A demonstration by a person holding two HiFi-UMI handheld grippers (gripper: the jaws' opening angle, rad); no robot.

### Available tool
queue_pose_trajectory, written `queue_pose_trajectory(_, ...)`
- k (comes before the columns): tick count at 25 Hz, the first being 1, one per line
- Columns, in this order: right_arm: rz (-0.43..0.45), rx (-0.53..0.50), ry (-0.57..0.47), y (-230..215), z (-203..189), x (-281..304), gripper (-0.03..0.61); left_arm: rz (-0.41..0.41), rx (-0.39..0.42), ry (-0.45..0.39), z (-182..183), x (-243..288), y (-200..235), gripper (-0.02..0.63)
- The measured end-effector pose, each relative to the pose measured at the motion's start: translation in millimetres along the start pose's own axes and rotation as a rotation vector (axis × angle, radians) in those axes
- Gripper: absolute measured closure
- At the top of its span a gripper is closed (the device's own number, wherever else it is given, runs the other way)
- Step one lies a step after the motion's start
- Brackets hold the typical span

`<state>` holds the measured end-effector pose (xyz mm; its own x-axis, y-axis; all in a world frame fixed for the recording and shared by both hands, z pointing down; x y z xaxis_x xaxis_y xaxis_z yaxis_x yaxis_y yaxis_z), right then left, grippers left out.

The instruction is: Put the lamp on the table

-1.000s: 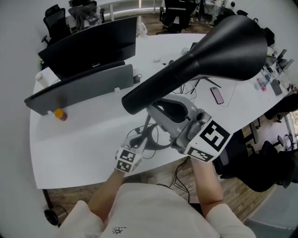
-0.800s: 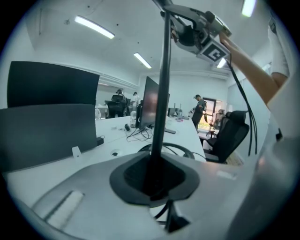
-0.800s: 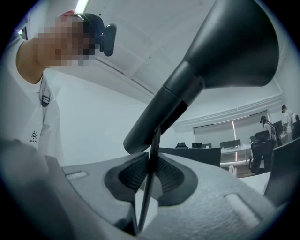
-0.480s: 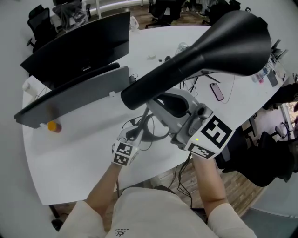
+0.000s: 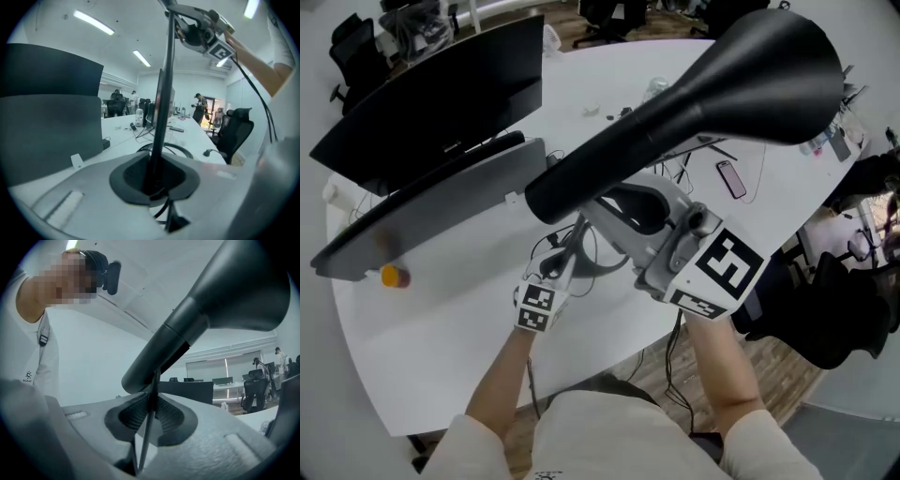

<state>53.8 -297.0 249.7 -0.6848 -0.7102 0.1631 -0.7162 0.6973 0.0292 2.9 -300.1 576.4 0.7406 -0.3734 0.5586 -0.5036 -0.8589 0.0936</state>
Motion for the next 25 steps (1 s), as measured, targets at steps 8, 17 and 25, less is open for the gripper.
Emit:
queue_pose_trajectory(8, -0.010, -0.014, 0.010, -27.7, -6.0, 24.2, 0.528, 0.020, 0.013, -0.010, 10.7, 24.3, 38.7, 0.578)
queue_pose_trajectory(17, 0.014, -0.014, 0.031, -51.5, -25.7, 57.9, 0.531, 0.058, 0.006, -0.025, 2.9, 53.6, 80.5, 0.578)
queue_pose_trajectory(25, 0.012, -0.010, 0.062, -69.7, -45.0, 79.5, 0.531, 0.058, -0.013, -0.014, -7.0, 74.8, 104.5, 0.577)
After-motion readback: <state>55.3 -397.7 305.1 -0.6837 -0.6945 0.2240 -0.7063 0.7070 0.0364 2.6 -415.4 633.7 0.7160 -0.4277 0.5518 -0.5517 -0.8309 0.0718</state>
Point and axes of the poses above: the fingertips, and each gripper's own axes: x forward along the fingers, y to its left, z out of its top, the point moved 3 cm from there along -x, backward along the fingers, and after that the axes turned 9 degrees about y, right-handed, at the moved point
